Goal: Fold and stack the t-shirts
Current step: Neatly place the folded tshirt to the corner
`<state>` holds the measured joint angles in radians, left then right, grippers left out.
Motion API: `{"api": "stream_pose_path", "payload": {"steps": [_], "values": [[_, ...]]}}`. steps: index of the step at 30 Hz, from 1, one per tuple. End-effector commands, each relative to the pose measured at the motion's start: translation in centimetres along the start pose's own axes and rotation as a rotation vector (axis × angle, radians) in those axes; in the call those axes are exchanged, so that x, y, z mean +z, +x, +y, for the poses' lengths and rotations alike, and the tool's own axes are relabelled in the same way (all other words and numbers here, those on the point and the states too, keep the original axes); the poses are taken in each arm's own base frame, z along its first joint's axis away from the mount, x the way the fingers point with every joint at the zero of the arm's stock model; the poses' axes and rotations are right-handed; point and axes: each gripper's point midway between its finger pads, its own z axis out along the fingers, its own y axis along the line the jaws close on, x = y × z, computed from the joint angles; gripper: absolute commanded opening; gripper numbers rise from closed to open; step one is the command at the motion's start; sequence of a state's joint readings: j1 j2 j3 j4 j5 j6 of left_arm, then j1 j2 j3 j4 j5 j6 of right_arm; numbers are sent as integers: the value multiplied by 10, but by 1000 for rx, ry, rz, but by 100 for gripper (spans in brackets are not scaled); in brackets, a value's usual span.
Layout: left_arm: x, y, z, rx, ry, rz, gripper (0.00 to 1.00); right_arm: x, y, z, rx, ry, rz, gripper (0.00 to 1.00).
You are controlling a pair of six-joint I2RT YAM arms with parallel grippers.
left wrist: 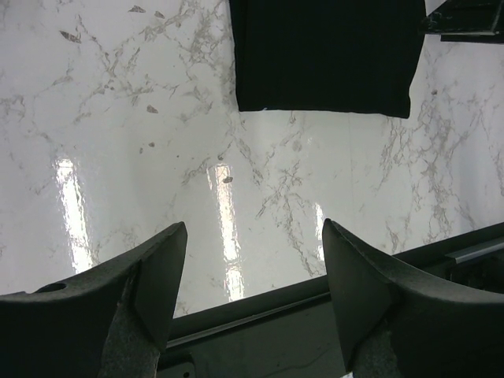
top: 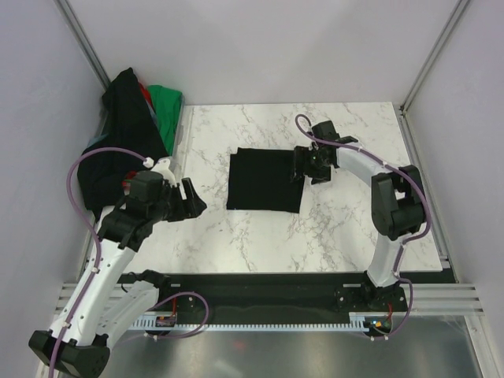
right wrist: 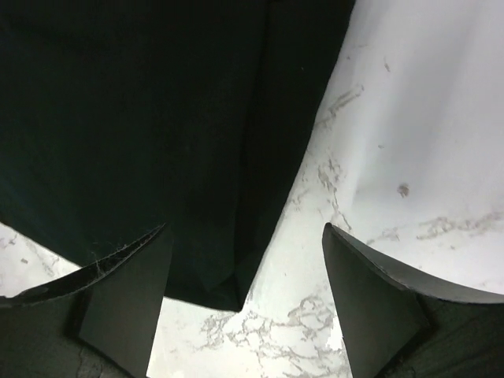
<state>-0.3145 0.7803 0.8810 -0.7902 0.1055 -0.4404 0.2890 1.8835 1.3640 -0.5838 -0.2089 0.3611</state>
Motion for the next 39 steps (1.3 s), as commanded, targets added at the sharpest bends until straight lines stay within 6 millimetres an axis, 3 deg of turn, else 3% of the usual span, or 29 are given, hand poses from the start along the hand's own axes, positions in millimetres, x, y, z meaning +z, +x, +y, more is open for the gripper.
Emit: {"api": "stream_pose_path", "payload": {"steps": [1,6,9,10,12,14,15,18,21,23,24,26,27,29,30,31,33,35,36,37,39], "values": [[-1,-8,0,25,3,-46,77,18,-14,0,-24,20,-16,84],[-2,-8,-1,25,8,-46,77,35,-16,-5,-23,41,-2,75],[-2,-9,-1,25,10,-45,77,42,-17,-11,-23,68,-1,52],[-2,-9,-1,24,11,-47,77,41,-19,-13,-25,81,-8,35],[-2,-8,-2,25,13,-45,77,40,-26,-26,-17,129,-35,11],[-2,-9,-2,26,14,-48,77,35,-35,-36,-7,163,-62,0],[-2,-9,-2,26,15,-49,76,33,-38,-44,-3,190,-72,0],[-4,-10,-2,26,14,-60,77,12,-63,-91,18,348,-128,0],[-6,-11,-2,26,14,-67,77,-21,-100,-139,15,573,-220,0],[-6,-11,-2,27,15,-68,77,-36,-111,-169,29,720,-244,0],[-6,-10,-3,26,19,-66,76,-48,-128,-181,57,746,-284,0],[-5,-10,-2,27,18,-63,77,-52,-140,-200,87,797,-304,0],[-4,-9,-2,27,18,-56,77,-65,-158,-210,119,817,-355,0],[-4,-9,-3,28,22,-53,76,-66,-171,-228,134,866,-376,0],[-3,-8,-3,28,22,-50,76,-79,-188,-234,152,900,-428,0],[-3,-9,-3,28,20,-49,76,-73,-187,-257,182,931,-413,0],[-2,-9,-2,30,19,-50,76,-72,-198,-284,241,952,-436,0],[-3,-9,-2,27,18,-52,76,-70,-207,-300,261,952,-451,0],[-2,-9,-2,27,17,-54,76,-81,-220,-309,280,952,-494,0],[-3,-10,-2,27,16,-54,76,-63,-218,-320,283,945,-469,0],[-2,-9,-1,26,11,-53,76,-58,-223,-342,318,951,-485,0]]}}
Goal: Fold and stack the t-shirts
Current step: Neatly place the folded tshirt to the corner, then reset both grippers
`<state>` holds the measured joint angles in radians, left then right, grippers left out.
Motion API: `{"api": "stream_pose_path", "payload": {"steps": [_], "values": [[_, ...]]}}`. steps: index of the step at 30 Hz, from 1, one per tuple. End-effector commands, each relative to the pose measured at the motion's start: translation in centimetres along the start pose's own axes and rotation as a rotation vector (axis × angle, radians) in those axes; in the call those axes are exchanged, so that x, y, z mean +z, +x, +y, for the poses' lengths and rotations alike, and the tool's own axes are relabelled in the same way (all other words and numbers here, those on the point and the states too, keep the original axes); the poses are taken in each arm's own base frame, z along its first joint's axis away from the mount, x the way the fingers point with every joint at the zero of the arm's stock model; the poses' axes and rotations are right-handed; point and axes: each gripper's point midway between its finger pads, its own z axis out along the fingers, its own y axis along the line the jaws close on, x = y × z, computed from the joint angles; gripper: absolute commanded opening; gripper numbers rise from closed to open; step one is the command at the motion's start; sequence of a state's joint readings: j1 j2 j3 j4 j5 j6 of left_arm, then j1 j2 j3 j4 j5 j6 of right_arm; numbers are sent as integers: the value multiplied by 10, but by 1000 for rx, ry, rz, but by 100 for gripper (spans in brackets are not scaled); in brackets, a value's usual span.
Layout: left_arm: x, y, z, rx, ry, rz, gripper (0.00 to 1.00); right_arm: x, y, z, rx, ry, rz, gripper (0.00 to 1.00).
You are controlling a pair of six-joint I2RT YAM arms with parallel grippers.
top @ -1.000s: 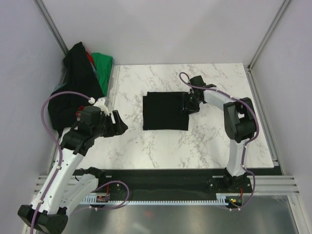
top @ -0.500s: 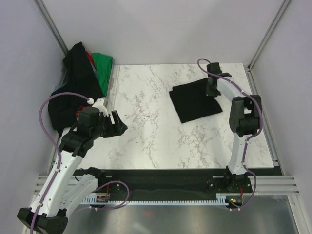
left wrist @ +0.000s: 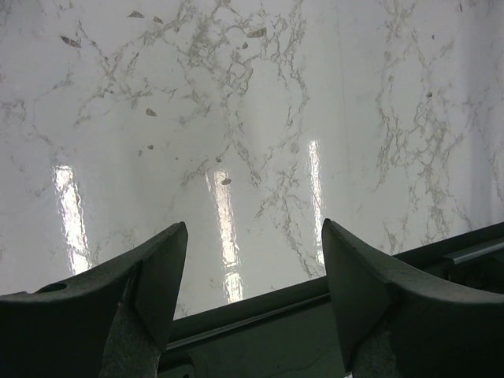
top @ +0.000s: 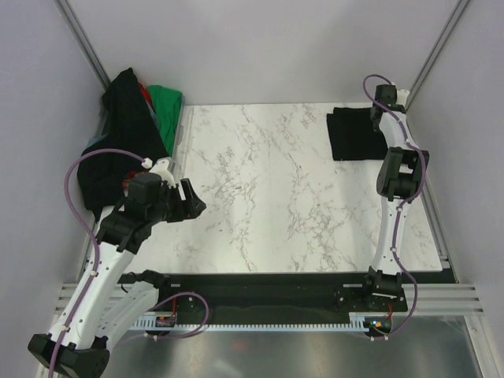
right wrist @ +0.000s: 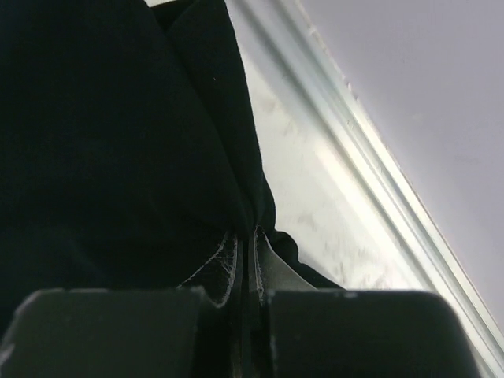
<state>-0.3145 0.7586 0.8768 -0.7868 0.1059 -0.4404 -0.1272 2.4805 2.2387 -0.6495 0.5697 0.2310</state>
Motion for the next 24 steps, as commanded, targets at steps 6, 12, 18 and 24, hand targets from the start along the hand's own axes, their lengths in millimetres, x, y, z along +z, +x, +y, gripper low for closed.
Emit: {"api": "stream_pose_path", "payload": {"steps": [6,12,18,24], "values": [[5,-7,2,23,-7,-19,76,49,-38,-15,76,20,-111,0],[5,-9,5,18,-25,-29,76,44,-75,-4,135,-50,-236,28],[2,-11,7,17,-33,-47,76,0,-118,-25,286,-63,-308,73],[-7,-17,6,15,-24,-91,77,-92,-126,-54,493,-157,-295,79]]}}
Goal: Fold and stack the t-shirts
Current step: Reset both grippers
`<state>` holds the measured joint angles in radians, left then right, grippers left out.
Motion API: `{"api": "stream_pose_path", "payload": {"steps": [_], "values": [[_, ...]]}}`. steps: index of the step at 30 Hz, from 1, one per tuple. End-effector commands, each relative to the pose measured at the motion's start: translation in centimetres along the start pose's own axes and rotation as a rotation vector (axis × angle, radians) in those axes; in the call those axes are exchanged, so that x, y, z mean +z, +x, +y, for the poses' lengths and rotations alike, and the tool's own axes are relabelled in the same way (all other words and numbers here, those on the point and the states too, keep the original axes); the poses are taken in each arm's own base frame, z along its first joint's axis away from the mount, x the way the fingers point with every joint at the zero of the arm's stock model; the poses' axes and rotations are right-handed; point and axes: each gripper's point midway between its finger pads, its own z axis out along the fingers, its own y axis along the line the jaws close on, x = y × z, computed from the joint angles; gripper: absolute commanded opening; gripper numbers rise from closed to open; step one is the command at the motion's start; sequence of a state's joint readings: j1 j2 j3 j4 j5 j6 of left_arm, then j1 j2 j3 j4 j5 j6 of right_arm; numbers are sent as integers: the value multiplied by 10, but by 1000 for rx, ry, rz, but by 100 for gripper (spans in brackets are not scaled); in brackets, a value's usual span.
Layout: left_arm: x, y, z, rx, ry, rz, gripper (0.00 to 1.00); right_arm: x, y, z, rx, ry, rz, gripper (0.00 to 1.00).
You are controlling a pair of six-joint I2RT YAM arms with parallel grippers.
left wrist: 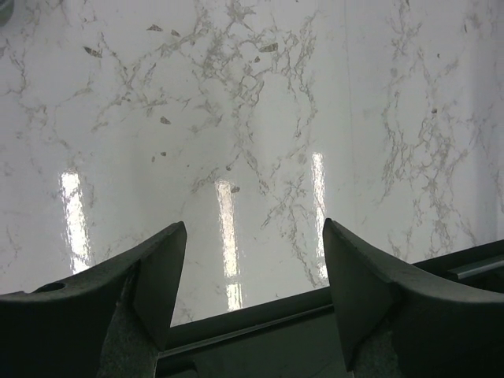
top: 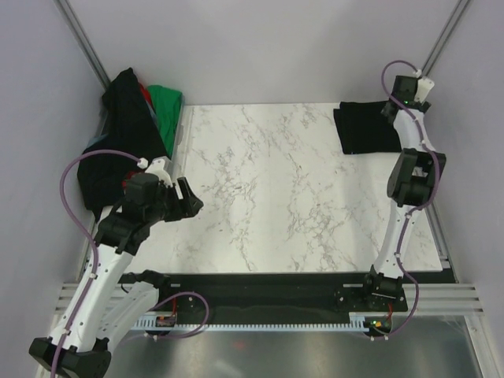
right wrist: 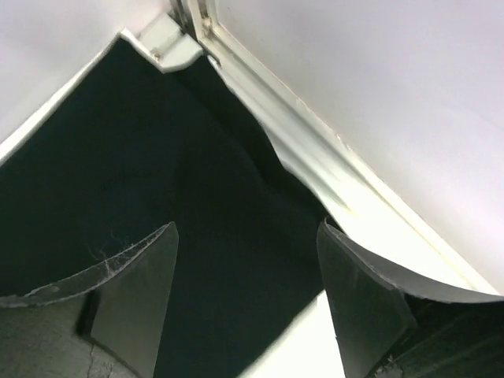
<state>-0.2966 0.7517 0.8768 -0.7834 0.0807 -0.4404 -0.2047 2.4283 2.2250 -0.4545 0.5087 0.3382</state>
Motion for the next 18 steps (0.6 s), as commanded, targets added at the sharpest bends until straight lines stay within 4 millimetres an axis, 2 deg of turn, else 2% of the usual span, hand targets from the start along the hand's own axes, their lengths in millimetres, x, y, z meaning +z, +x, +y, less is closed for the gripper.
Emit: {"api": "stream_pose_path", "payload": {"steps": [1,2,3,4,5,7,8,10,11,12,13,14,15,16,17,18], "values": [[-7,-13,-1,27,12,-71,78,-104,-82,-1,250,-154,-111,79],[-8,-14,-2,28,14,-75,78,-142,-77,3,256,-227,-99,79],[-7,-13,-1,26,10,-73,79,-165,-74,10,252,-276,-99,79],[-8,-14,1,25,1,-79,79,-179,-43,15,211,-293,-55,80],[-8,-15,1,25,0,-80,79,-240,-49,37,172,-401,-106,80],[-8,-14,0,29,10,-75,80,-294,-25,54,126,-472,-116,80],[-8,-14,0,29,9,-74,81,-341,6,64,82,-567,-99,80],[-7,-13,0,28,7,-73,81,-381,40,67,111,-651,-54,80],[-7,-14,1,28,6,-74,82,-417,81,66,63,-742,-16,80],[-7,-13,1,29,5,-72,82,-435,95,68,76,-796,-15,80],[-8,-13,0,32,11,-70,84,-434,139,59,16,-792,25,81],[-9,-14,-1,31,13,-77,89,-467,157,57,-3,-883,23,82],[-10,-14,-1,33,14,-82,93,-477,173,57,-4,-919,31,82],[-10,-15,-1,34,14,-85,96,-475,200,46,-38,-914,57,82],[-10,-15,0,32,14,-87,100,-489,221,43,-79,-944,75,82],[-9,-16,0,35,11,-88,100,-493,236,37,-108,-944,86,82]]}}
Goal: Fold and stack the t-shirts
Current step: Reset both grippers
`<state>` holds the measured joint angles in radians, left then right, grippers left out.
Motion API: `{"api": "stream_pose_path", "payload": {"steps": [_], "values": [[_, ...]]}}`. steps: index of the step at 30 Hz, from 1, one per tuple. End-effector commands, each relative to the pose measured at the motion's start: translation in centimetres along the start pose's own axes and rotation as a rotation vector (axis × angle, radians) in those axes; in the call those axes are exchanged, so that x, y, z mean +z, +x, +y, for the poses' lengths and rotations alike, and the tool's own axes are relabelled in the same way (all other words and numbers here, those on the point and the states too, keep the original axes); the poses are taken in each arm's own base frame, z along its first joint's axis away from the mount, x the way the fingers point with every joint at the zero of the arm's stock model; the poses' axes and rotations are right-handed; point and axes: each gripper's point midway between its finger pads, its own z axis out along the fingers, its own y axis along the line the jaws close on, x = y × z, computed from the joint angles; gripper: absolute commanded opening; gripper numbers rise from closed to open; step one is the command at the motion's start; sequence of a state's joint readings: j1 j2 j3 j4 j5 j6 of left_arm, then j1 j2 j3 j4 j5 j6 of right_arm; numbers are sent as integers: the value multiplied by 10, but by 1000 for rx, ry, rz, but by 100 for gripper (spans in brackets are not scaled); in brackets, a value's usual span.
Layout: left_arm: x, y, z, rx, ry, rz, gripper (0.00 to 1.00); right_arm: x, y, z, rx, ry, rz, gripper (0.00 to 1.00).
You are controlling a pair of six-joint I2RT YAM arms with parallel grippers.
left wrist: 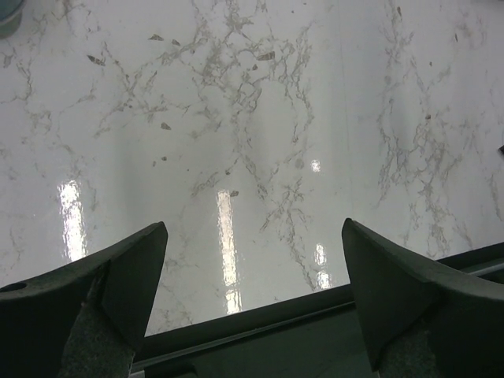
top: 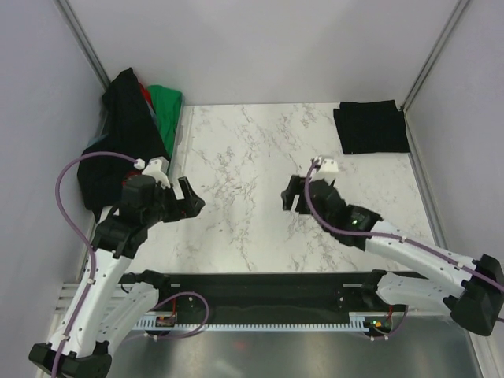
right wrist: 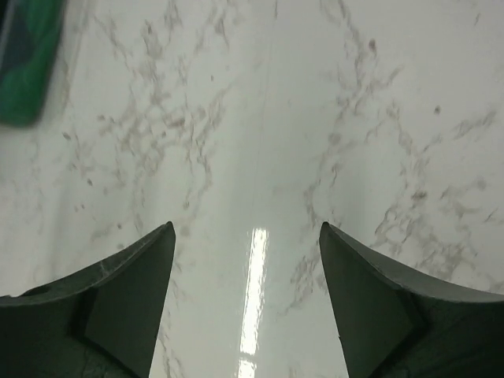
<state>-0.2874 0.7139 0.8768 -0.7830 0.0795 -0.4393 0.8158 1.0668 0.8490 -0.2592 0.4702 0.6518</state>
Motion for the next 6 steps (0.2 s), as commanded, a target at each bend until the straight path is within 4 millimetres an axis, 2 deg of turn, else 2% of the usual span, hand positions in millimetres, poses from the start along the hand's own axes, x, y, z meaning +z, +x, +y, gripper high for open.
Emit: {"api": "stream_pose_path", "payload": {"steps": [1,3,4,6], "values": [[-1,-12,3,37,-11,-53,100,-17,57,9,2,-4,43,82],[0,-14,6,40,-27,-70,100,-26,71,6,-23,18,21,82],[0,-17,8,42,-39,-96,100,-36,89,10,-27,-6,39,82],[-2,-20,8,42,-37,-113,99,-40,102,7,-17,-7,31,83]]}}
